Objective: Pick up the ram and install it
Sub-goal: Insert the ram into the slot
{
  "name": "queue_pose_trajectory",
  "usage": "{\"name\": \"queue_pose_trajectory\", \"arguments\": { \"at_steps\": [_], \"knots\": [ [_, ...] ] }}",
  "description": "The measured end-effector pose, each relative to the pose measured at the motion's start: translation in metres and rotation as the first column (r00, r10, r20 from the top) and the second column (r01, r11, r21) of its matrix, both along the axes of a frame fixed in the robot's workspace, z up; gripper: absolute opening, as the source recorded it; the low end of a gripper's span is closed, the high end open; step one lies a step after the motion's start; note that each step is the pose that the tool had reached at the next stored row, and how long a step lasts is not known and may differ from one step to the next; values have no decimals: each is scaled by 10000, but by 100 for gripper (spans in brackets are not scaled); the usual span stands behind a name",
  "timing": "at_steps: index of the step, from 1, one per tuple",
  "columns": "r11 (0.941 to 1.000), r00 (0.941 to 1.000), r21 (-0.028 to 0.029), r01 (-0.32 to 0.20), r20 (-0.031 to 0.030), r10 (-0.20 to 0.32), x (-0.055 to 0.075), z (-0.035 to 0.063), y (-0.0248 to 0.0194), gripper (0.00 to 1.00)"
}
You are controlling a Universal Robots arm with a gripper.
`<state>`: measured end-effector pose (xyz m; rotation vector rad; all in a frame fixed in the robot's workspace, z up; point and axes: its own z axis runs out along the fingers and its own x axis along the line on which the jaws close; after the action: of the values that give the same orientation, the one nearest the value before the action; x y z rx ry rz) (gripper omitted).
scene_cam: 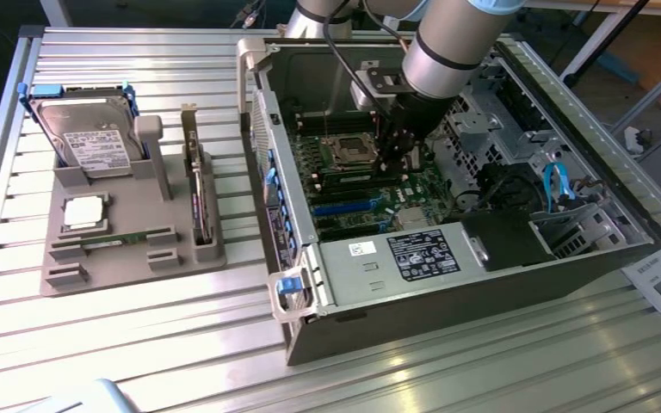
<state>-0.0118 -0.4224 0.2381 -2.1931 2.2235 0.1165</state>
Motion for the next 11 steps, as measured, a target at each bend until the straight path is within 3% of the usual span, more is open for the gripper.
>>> {"name": "queue_pose_trajectory", "arguments": {
  "at_steps": [11],
  "knots": [
    [10000,10000,2,-32,0,32,0,-4,2,12]
  ]
}}
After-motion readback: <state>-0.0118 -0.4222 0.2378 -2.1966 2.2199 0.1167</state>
